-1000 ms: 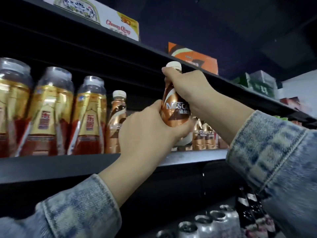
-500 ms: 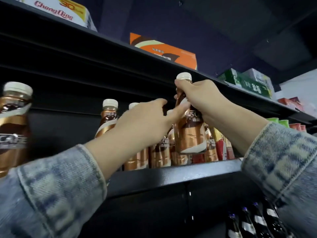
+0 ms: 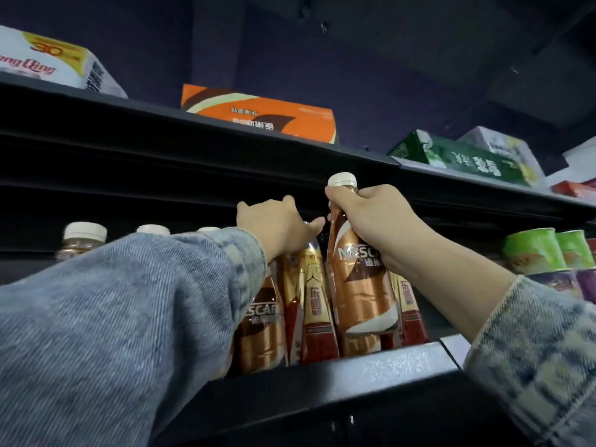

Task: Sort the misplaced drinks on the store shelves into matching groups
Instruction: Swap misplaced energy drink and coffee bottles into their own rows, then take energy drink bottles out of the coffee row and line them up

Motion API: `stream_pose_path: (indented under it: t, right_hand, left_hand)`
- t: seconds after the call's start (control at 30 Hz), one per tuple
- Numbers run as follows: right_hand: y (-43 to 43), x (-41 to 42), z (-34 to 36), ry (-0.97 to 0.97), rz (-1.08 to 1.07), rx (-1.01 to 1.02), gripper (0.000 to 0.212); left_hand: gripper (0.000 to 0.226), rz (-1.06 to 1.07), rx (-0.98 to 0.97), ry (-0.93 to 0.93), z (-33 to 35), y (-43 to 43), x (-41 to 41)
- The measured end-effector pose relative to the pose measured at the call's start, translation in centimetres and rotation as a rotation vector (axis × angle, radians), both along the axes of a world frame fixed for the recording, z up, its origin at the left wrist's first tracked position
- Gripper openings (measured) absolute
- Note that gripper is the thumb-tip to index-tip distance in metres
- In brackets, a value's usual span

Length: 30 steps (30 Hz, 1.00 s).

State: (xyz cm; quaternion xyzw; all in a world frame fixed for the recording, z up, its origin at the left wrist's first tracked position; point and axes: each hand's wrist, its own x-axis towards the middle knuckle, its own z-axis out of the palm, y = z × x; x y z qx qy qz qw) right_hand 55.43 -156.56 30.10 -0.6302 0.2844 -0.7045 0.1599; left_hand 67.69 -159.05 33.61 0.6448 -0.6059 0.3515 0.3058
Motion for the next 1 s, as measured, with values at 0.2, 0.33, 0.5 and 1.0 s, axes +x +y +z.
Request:
stream_pose_path:
  t: [0.2, 0.33, 0.5, 1.0]
  right_hand:
    - [-2.8, -2.0, -0.1, 0.031, 0.092, -0.017, 0.051]
    - [-4.0, -2.3, -0.4, 0.046, 0.068, 0.005, 0.05]
    - [-5.1, -2.2, -0.5, 0.061, 0.048, -0.007, 0.049]
    - [-5.5, -3.3, -0.6, 0.028, 0.25, -0.03, 0.034]
  left_hand:
    - [0.09, 0.113, 0.066, 0.067, 0.5, -1.7, -0.6]
    - [0.097, 0.17, 0.078, 0.008, -0.2, -1.4, -1.7]
    - [0.097, 0.015, -0.067, 0.066, -1.4, 0.0, -2.0]
    - [0.108, -0.539, -0.248, 0.233, -3.0, 4.4, -1.9]
